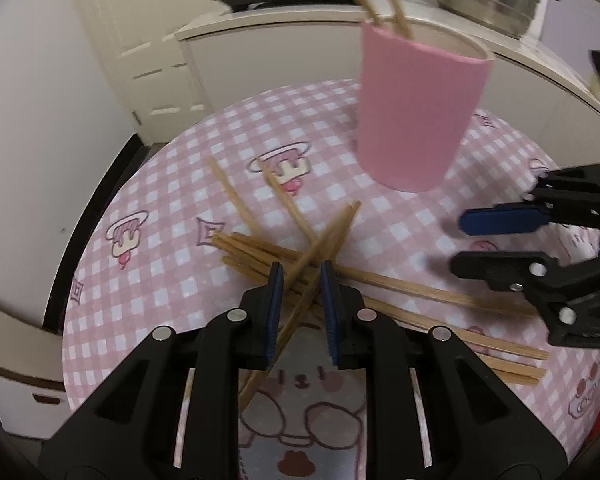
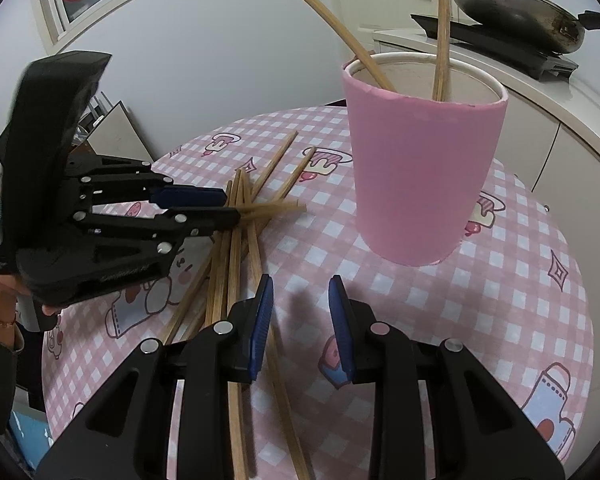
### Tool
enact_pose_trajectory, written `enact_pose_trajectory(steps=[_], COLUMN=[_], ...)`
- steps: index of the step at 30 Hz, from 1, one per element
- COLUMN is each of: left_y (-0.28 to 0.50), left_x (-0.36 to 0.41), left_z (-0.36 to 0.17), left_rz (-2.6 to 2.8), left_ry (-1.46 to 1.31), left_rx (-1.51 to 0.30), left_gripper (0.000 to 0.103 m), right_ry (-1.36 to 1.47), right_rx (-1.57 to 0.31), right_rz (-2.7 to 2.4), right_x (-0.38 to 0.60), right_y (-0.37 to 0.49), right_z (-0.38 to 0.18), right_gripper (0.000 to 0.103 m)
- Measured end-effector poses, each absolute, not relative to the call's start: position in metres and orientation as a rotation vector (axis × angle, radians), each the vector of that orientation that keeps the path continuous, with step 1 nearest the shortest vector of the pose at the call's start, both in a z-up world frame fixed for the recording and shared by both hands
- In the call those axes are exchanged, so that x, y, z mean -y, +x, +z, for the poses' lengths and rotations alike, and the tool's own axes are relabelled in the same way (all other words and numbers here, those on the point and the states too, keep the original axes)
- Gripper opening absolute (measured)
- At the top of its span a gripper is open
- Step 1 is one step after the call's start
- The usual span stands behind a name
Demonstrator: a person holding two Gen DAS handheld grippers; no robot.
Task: Organize utensils
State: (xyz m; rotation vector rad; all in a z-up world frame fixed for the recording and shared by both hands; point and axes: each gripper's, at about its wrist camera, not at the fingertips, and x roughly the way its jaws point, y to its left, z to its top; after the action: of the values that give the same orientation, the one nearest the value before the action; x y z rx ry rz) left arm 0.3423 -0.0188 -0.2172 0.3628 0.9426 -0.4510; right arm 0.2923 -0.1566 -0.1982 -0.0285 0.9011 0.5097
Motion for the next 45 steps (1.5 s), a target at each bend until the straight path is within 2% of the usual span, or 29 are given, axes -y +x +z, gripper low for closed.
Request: enact_pose_trajectory(steps=[12, 26, 37, 45], left_y=[0.352, 0.351, 0.343, 0.333], left_x=[0.005, 0.013, -0.01, -0.026], left_z=[-0.21, -0.219, -0.216, -0.209], left_rz=[-0.463, -0.435, -0.348, -0.343], left_ry=[0.25, 0.331, 0.234, 0.232], left_rx=[-0.933, -0.929, -0.886, -0.905], left_gripper=[0.02, 0.019, 0.0, 0.0], right_ry=[-0.025, -0.042, -0.072, -0.132], right_rx=[-0.909, -0.924, -0.951, -0.966], right_rz=[0.517, 0.536, 0.562, 0.518], right_x=[0.158, 0.145, 0.122, 0.12], right_y=[0.294, 0.299, 0.307, 0.306], right_z=[-0.202, -0.204, -0.212, -0.216], right_gripper=[0.027, 0.027, 0.027, 0.024])
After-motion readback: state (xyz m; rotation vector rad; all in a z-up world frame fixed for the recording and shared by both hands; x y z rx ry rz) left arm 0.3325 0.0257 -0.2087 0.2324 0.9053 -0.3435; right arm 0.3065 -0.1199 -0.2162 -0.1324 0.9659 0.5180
